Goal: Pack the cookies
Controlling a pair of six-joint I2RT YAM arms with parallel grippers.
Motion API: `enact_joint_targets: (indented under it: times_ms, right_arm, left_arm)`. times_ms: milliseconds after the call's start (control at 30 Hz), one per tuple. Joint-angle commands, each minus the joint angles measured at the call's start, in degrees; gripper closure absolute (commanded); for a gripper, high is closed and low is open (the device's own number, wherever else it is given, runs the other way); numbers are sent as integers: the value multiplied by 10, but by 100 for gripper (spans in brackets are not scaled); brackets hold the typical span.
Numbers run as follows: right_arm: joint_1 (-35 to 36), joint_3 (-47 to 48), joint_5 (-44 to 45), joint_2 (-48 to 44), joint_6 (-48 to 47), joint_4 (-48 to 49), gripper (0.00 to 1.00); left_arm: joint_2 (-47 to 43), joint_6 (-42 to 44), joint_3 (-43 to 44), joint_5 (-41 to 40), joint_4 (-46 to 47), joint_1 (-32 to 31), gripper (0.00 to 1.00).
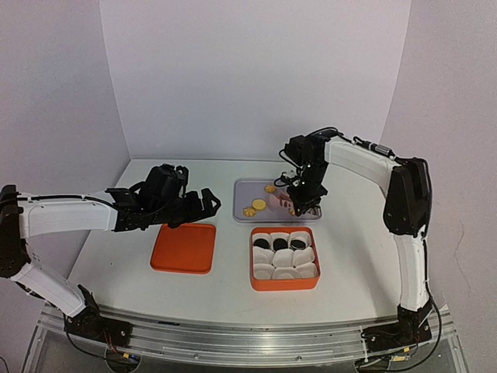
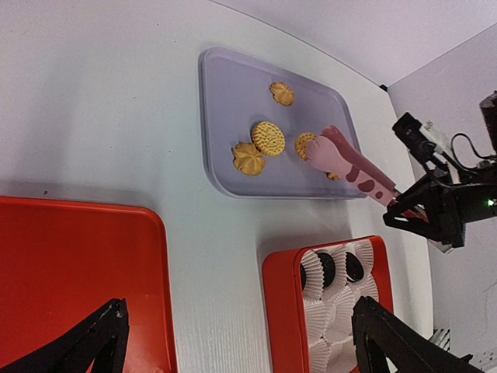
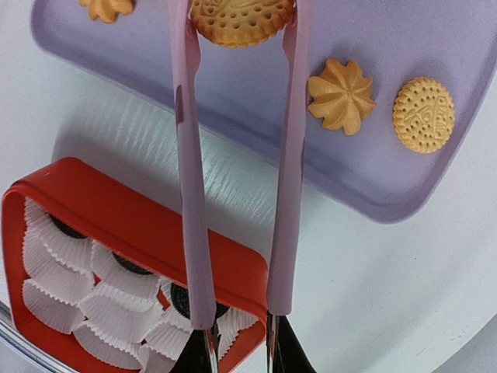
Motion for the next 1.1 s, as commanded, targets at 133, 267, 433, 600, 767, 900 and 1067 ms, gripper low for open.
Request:
enact_joint_targets:
  times_ms: [133, 267, 433, 600, 767, 900, 1067]
  right_arm:
    - [4, -151, -92, -237, 7, -14, 86]
    - [18, -212, -132, -332, 49, -47, 86]
    - [40, -239, -167, -401, 93, -138, 86]
    - [50, -281, -178, -410, 118, -208, 87]
    - [60, -287, -161, -397, 115, -234, 87]
    - [70, -295, -137, -372, 104, -233, 87]
    - [75, -297, -112, -354, 97, -263, 88]
  left_arm:
    - [18, 13, 22, 9, 28, -1, 0]
    - [24, 17, 25, 15, 34, -1, 0]
    - [27, 24, 25, 21, 43, -1, 0]
    - [29, 32, 26, 29, 50, -1, 0]
    - [28, 35, 22, 35, 55, -1, 0]
    - [26, 32, 17, 36, 57, -1, 0]
    - [20, 30, 11, 33, 54, -1, 0]
